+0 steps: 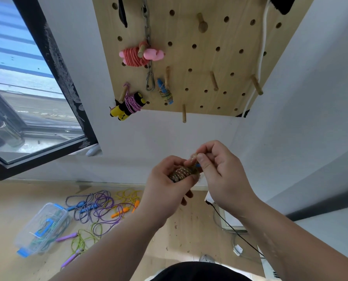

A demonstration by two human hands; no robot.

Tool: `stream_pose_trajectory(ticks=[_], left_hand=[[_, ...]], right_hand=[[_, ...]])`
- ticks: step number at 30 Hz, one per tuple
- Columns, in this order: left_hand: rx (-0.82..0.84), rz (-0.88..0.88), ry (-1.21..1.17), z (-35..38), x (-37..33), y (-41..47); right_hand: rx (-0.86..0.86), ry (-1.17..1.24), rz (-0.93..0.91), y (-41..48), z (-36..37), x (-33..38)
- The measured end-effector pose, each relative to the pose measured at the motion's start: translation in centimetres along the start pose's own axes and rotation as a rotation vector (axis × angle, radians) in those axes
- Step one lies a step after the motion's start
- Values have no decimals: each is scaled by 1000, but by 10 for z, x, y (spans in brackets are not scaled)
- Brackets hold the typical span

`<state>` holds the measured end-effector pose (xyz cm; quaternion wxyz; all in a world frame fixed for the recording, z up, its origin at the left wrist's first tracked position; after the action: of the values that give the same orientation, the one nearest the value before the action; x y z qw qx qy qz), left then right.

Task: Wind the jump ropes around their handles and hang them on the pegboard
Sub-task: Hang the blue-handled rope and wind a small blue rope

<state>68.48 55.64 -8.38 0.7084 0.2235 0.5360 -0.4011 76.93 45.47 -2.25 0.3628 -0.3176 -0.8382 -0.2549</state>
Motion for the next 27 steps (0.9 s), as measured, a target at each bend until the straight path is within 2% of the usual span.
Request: stream_pose_trajectory(ticks=[4,7,9,16,21,24,27], left_hand=[[21,-170,-179,6,12,4],[-48,-369,-441,7,27,8],[-82,-413,-516,10,34,12],[-16,-372,-216,35,37,28],[86,-312,-170,63,22,42],[10,-222,-3,67,9,56],[-79,-141,111,69,-2,69]], right_hand=[[30,113,-1,-3,-5,0],[15,307,61,-2,-12,-11],[18,395,95,1,-14,-18],[186,165,105,32,-27,-37],[267,1,92,63,-40,-54],[237,-73,20,79,-45,-57],[248,17,-15,92,-52,-58]])
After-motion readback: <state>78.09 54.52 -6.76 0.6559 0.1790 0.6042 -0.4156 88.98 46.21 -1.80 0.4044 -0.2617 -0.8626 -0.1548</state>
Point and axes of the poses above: each hand's wrist, its own y-axis towards the middle knuckle, its own z-axis out of the palm, x = y × z, the point moved 8 cm from there along y, towards the middle knuckle, and after that the axes turned 15 degrees about -y, right-handed, at the moved point
